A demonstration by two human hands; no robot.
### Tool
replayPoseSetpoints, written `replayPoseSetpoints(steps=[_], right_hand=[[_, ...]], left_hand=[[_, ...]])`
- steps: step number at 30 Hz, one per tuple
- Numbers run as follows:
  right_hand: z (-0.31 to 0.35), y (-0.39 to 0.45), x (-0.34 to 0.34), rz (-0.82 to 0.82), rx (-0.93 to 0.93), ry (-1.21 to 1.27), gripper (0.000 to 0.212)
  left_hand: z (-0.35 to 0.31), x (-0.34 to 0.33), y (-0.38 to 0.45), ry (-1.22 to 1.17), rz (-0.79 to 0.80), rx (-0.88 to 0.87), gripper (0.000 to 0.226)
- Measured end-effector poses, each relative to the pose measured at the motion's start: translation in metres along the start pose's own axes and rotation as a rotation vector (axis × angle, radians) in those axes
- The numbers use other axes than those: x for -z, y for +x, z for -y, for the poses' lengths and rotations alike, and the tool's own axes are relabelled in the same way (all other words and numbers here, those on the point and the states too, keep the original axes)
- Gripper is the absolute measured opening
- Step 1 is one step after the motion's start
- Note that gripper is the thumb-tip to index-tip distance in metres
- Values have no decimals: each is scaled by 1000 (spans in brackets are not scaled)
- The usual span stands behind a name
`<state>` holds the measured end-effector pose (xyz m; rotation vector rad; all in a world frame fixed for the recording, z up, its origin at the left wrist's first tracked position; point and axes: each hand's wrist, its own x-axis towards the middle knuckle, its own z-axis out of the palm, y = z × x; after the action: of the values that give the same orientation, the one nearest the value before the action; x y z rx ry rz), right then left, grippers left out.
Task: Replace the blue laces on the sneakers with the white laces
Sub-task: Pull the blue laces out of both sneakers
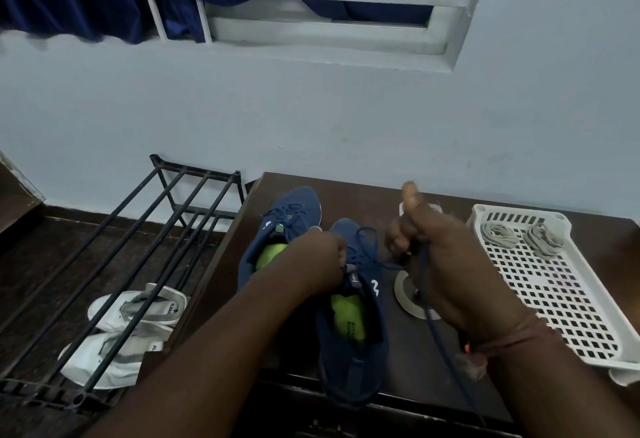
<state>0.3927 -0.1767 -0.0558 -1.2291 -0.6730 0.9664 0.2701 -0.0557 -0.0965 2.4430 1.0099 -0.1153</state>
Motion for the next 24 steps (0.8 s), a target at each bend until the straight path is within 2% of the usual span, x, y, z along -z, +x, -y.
replayPoseSetpoints(steps=[2, 4, 6, 8, 9, 11, 14, 16, 19, 21, 23, 24], right_hand=[[-16, 2, -2, -43, -30, -318, 69], [-29, 4, 1, -22, -68, -450, 67], [-36, 5, 7, -24, -75, -601, 48], [-41, 5, 14, -23, -105, -825, 27], [-43, 4, 16, -7, -137, -892, 20], [-48, 3, 16, 16, -201, -979, 19], [-53, 3, 13, -2, -181, -1134, 29], [-53, 3, 10, -7, -136, -1181, 25], [-53, 3, 8, -27, -29, -1307, 11], [-53, 3, 6, -33, 8, -1337, 9], [-53, 4, 6, -35, 26, -1355, 14], [-53, 4, 6, -37, 33, -1360, 20]], left_hand=[[-4, -1, 0, 40, 43, -12, 16], [-5, 5, 3, -46, 77, 36, 20], [-4, 12, 6, -256, 67, 110, 18], [-1, 14, 8, -594, 32, 222, 6], [-2, 12, 9, -732, 16, 263, 10], [-2, 6, 11, -850, -3, 289, 17], [-10, 6, 10, -781, -82, 196, 14], [-8, 9, 11, -650, -110, 149, 16], [0, 11, 12, -177, -83, 108, 7], [3, 10, 11, 84, -94, 98, 13], [4, 7, 13, 145, -145, 69, 18], [1, 8, 13, 76, -161, 63, 20]])
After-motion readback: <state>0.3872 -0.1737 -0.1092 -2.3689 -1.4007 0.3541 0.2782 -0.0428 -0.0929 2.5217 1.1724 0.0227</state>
